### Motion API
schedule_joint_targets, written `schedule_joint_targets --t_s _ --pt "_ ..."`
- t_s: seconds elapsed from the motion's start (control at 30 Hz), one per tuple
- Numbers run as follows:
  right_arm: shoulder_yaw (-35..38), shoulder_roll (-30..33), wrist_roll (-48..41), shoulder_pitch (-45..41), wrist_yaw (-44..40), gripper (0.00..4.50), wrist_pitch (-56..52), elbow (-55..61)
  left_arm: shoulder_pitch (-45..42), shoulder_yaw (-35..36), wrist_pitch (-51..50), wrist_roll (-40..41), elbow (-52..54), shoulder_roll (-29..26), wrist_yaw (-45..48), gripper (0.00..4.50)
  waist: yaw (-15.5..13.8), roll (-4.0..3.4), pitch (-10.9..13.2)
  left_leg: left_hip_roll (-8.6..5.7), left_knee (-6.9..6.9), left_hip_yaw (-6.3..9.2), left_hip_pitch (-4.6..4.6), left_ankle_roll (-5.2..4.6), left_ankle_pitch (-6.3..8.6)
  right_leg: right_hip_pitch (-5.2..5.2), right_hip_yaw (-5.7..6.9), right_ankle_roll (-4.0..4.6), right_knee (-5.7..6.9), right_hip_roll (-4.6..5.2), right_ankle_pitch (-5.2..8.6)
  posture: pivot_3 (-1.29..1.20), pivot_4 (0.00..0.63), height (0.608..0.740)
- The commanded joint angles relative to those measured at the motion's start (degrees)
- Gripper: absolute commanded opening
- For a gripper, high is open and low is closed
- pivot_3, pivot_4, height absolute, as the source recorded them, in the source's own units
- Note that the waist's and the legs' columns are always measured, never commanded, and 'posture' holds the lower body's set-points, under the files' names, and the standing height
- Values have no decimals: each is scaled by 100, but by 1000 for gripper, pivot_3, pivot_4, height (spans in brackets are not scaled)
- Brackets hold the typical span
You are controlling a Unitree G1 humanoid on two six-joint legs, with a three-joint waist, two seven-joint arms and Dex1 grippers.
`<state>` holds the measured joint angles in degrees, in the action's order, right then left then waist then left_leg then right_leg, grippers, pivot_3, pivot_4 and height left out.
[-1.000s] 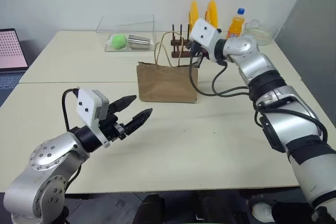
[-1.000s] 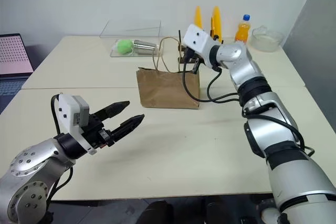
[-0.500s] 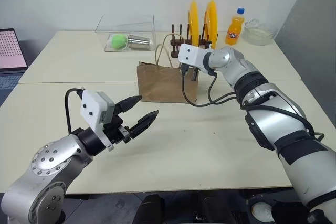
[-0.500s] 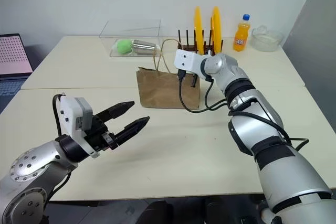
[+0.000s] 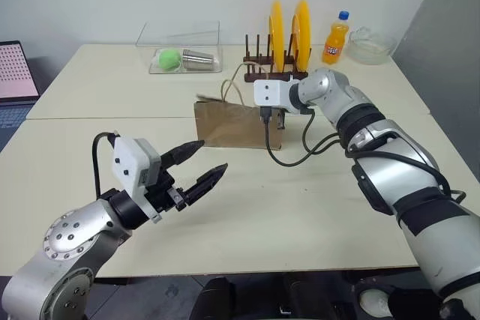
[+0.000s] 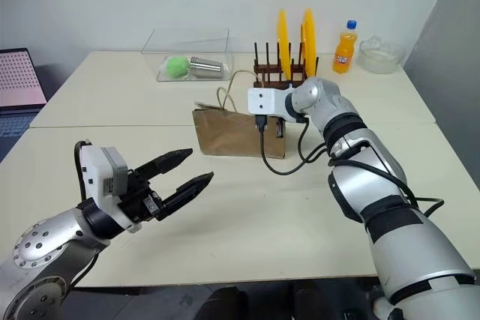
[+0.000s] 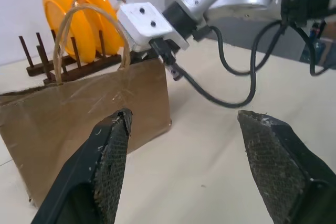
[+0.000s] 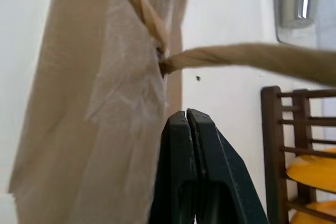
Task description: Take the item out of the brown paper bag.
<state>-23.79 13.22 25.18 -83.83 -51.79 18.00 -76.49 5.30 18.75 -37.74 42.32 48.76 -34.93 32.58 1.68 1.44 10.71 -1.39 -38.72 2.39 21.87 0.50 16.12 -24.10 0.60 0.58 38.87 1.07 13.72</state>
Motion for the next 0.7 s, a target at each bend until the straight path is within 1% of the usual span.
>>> schedule_joint_targets --t_s 0.03,0.2,0.33,0.43,0.53,0.6,0.7 --pt "252 133 -374 100 -656 41 464 504 439 -7 400 -262 31 -180 341 3406 0 -3 2 0 2 0 -1 0 0 0 0 1 -1 0 0 0 150 740" --pt "351 307 -792 614 -1546 41 585 1511 710 -46 668 -401 -52 -346 645 3406 -3 -5 3 1 4 4 -2 -2 1 1 4 4 -2 0 3 0 150 740" --pt "320 569 -1180 1280 -2285 41 87 2944 798 -81 811 -466 -127 -486 868 3406 -11 -6 4 1 3 6 -2 -2 2 3 5 3 -3 0 3 0 150 740" --pt "264 815 -1363 1798 -2631 41 -436 4072 843 -104 889 -499 -168 -570 1011 3406 -18 -8 4 1 3 10 -2 -3 2 3 8 3 -4 0 3 0 150 740" --pt "210 996 -1439 2180 -2790 41 -881 4893 880 -102 941 -492 -201 -663 1168 3406 -20 -8 5 2 3 12 -1 -3 2 3 9 3 -4 0 4 0 150 740" --pt "201 1043 -1444 2285 -2771 41 -1084 5171 911 -60 927 -429 -200 -714 1245 3406 -15 -10 6 2 3 12 -1 -3 2 2 10 2 -4 0 4 0 150 740" --pt "295 1053 -1481 2372 -2562 41 -1279 5484 958 71 900 -350 -233 -947 1542 3406 -3 -12 7 5 4 10 -2 -3 2 1 11 9 -4 -1 9 0 150 740"
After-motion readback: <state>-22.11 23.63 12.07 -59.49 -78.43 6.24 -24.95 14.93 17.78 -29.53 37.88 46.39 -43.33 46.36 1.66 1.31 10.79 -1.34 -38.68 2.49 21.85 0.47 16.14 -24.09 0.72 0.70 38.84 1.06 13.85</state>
